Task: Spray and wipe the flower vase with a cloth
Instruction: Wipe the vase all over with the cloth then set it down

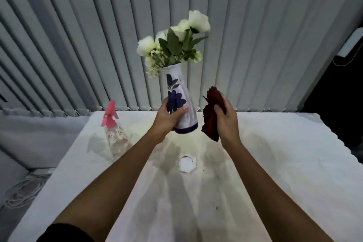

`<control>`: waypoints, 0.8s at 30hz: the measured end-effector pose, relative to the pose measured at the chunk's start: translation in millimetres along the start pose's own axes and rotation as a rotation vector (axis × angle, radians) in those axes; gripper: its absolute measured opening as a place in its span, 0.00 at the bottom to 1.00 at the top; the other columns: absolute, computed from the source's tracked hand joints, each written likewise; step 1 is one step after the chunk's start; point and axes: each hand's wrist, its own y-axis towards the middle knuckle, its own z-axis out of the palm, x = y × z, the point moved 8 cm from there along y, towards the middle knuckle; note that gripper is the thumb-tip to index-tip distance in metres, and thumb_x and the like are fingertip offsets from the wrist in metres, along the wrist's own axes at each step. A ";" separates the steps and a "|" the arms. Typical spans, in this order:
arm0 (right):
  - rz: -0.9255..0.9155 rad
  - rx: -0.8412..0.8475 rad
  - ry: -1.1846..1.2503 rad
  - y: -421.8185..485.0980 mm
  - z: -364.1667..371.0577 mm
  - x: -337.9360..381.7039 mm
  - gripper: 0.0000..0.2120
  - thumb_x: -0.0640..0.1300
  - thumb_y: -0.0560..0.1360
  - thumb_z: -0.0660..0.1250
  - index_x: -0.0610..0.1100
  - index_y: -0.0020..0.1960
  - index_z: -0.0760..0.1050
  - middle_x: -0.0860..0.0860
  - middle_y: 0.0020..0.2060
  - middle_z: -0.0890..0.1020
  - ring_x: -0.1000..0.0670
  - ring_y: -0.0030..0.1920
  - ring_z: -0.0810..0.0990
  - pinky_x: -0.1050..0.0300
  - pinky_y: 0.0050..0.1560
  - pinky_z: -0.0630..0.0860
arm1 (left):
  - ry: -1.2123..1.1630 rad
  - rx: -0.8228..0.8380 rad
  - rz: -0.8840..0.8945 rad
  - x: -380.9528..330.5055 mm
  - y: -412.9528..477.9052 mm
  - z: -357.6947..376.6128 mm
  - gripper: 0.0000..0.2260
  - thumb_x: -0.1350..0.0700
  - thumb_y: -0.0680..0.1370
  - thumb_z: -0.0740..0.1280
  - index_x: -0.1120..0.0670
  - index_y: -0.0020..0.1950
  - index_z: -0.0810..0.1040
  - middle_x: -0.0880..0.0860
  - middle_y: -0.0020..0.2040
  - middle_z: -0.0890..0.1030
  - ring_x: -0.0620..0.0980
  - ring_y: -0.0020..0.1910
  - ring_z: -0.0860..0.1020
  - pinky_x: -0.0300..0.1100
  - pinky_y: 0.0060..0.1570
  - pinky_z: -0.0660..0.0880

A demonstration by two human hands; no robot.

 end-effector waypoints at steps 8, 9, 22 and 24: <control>-0.416 0.102 -0.092 -38.0 42.9 79.3 0.20 0.44 0.79 0.58 0.51 0.71 0.67 0.53 0.68 0.72 0.56 0.68 0.70 0.50 0.70 0.67 | -0.036 0.030 0.093 -61.7 -17.9 4.1 0.16 0.51 0.75 0.69 0.47 0.61 0.69 0.52 0.49 0.83 0.48 0.46 0.83 0.44 0.41 0.79; -0.454 0.091 -0.110 -41.5 43.9 86.3 0.20 0.44 0.79 0.58 0.50 0.71 0.68 0.53 0.68 0.72 0.57 0.68 0.70 0.51 0.70 0.67 | -0.040 0.039 0.100 -64.5 -21.2 4.9 0.16 0.51 0.76 0.69 0.47 0.62 0.70 0.52 0.49 0.83 0.48 0.46 0.83 0.44 0.41 0.79; -0.372 0.074 0.118 -28.2 27.3 126.4 0.19 0.41 0.80 0.59 0.54 0.69 0.70 0.50 0.65 0.76 0.49 0.64 0.76 0.45 0.66 0.72 | -0.057 0.015 0.112 -61.2 -43.6 2.8 0.11 0.52 0.76 0.69 0.41 0.55 0.72 0.50 0.48 0.83 0.50 0.48 0.81 0.48 0.47 0.78; -0.339 0.118 0.030 -31.6 33.8 98.5 0.20 0.38 0.80 0.58 0.51 0.70 0.69 0.52 0.65 0.76 0.52 0.66 0.74 0.52 0.68 0.71 | -0.074 0.013 0.112 -61.9 -45.4 5.0 0.10 0.51 0.76 0.68 0.41 0.55 0.72 0.50 0.49 0.83 0.50 0.49 0.82 0.50 0.49 0.79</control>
